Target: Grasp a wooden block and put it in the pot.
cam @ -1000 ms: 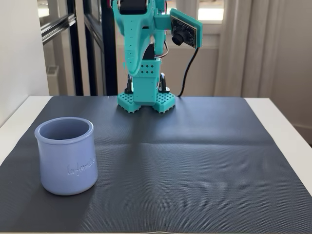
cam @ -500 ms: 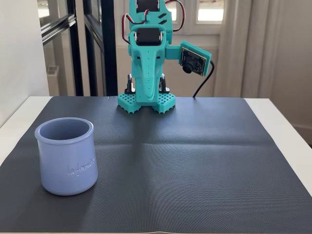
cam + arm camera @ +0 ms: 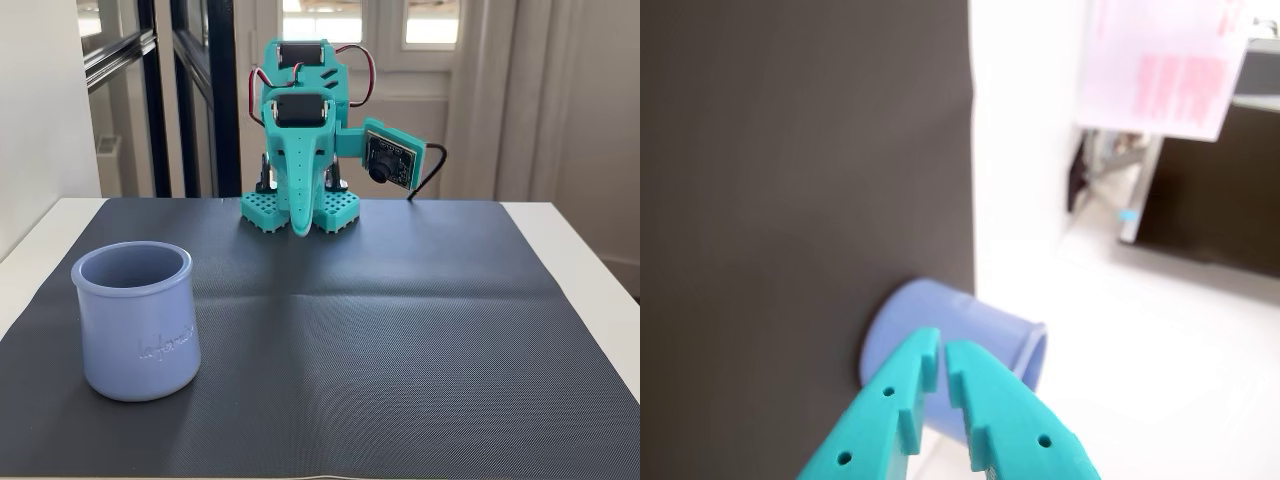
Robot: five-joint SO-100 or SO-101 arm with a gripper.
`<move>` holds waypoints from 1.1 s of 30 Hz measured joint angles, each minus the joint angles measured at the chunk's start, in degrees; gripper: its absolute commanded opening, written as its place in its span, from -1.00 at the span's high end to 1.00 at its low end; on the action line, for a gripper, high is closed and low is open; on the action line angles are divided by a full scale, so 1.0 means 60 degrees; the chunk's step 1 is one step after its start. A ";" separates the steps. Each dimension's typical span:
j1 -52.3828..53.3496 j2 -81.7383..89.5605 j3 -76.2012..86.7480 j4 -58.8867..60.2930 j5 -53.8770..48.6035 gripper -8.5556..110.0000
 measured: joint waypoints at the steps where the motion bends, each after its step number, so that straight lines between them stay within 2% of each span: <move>1: 0.0059 0.0073 0.0000 0.0190 0.0000 0.86; 6: 0.0103 0.0132 -0.0015 0.0967 -0.0132 0.86; 12: 0.0381 0.0132 -0.0015 0.1831 -0.1318 0.85; 33: 0.0366 0.0132 -0.0015 0.1875 -0.1523 0.85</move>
